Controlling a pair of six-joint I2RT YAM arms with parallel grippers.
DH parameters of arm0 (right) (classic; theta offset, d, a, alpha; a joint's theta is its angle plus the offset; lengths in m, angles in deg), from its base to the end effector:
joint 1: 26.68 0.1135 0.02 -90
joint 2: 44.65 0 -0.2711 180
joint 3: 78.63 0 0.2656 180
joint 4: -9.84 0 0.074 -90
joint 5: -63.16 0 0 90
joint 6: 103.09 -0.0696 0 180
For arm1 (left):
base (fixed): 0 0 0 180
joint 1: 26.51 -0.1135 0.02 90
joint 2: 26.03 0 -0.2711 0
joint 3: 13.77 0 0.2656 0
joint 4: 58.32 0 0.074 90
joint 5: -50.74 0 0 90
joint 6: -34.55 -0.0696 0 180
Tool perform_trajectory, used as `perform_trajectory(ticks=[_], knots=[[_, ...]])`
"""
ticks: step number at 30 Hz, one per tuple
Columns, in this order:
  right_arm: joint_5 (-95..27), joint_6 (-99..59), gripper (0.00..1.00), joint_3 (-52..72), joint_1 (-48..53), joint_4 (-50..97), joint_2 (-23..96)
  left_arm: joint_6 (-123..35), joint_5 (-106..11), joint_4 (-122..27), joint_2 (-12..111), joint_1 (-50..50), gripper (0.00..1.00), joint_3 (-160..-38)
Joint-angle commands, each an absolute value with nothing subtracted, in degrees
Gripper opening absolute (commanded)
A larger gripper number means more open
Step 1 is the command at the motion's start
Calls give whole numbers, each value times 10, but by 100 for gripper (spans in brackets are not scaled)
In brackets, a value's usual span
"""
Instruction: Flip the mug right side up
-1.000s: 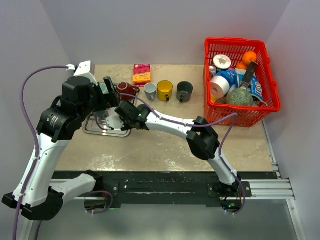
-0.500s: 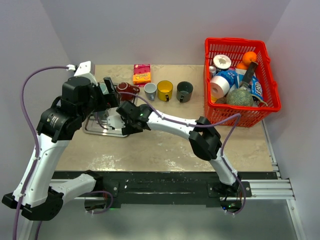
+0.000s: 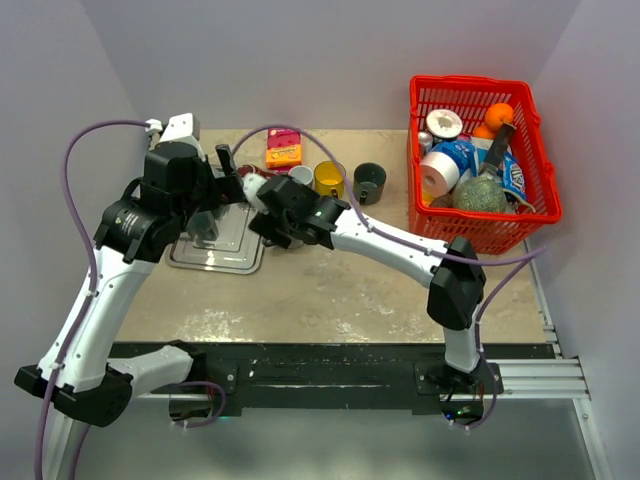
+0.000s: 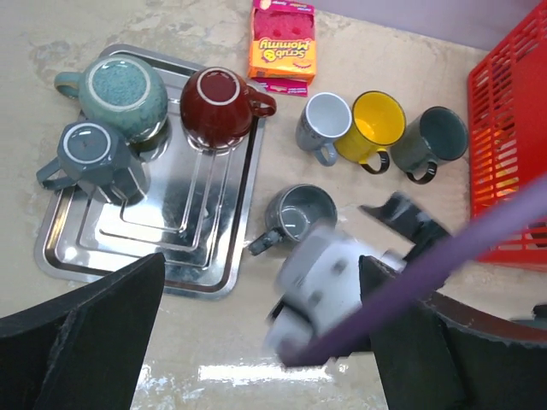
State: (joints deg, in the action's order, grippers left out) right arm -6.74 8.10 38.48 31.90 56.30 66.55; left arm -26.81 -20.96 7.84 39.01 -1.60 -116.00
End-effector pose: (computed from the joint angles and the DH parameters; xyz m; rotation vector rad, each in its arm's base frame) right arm 0.2749 0.4041 0.3030 -1.2848 1.8201 -0.0450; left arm 0.2266 -0.0812 0.4520 -0.2611 2.0412 -0.2494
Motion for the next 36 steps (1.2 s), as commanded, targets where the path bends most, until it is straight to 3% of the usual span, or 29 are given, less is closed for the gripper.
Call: perform_trajectory(ticks=[1,5,15,27,36], knots=[[122,-144,99,302,246,537,614,-274,-188,57,399,-48,99,-1124],[89,-213,99,215,201,504,523,-250,-255,11,409,-142,99,-1073],[32,-222,99,67,174,413,360,-159,-254,-66,443,-282,99,-995],[-52,-265,99,38,137,381,269,-8,-280,-112,521,-480,99,-910],[-7,-263,99,60,136,436,281,173,-338,-154,615,-516,96,-888]])
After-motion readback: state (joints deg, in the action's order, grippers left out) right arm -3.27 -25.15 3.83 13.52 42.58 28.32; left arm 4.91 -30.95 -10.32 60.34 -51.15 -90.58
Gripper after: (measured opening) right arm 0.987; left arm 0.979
